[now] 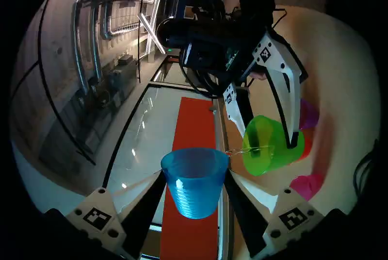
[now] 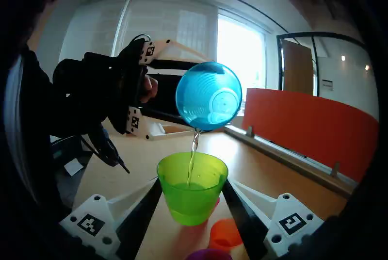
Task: Pour water
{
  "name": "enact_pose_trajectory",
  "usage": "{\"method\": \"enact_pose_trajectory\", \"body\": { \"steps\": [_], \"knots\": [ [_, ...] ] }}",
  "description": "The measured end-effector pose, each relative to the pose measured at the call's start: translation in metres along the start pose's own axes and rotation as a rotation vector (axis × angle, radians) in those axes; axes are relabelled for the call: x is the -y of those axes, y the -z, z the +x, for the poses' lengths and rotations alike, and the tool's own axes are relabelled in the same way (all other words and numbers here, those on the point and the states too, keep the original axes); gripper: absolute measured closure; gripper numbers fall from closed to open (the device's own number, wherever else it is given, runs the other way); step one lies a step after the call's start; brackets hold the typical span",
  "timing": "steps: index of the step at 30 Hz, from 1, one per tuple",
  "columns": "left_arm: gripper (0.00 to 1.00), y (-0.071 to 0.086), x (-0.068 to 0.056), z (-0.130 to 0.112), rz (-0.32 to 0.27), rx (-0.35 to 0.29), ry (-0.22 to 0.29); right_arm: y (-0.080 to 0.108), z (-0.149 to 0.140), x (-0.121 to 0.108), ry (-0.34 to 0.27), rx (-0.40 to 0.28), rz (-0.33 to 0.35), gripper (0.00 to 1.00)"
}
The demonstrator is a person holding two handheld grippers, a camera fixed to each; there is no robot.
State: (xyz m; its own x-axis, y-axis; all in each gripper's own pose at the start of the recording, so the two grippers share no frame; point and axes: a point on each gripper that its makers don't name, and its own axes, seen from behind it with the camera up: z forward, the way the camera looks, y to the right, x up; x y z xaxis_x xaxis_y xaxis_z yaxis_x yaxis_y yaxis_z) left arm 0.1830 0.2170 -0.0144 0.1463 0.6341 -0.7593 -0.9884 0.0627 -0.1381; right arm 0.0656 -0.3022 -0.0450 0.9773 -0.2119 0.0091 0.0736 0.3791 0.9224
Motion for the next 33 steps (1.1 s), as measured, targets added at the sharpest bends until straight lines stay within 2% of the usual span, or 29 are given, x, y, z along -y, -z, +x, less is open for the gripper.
{"method": "enact_pose_trajectory", "body": {
  "steps": [33],
  "knots": [
    [0.17, -0.0028, 0.0029, 0.0014, 0.001, 0.014, -0.08, -0.0006, -0.0017, -0.0001, -0.004, -0.002, -0.006, 0.12]
  ]
}}
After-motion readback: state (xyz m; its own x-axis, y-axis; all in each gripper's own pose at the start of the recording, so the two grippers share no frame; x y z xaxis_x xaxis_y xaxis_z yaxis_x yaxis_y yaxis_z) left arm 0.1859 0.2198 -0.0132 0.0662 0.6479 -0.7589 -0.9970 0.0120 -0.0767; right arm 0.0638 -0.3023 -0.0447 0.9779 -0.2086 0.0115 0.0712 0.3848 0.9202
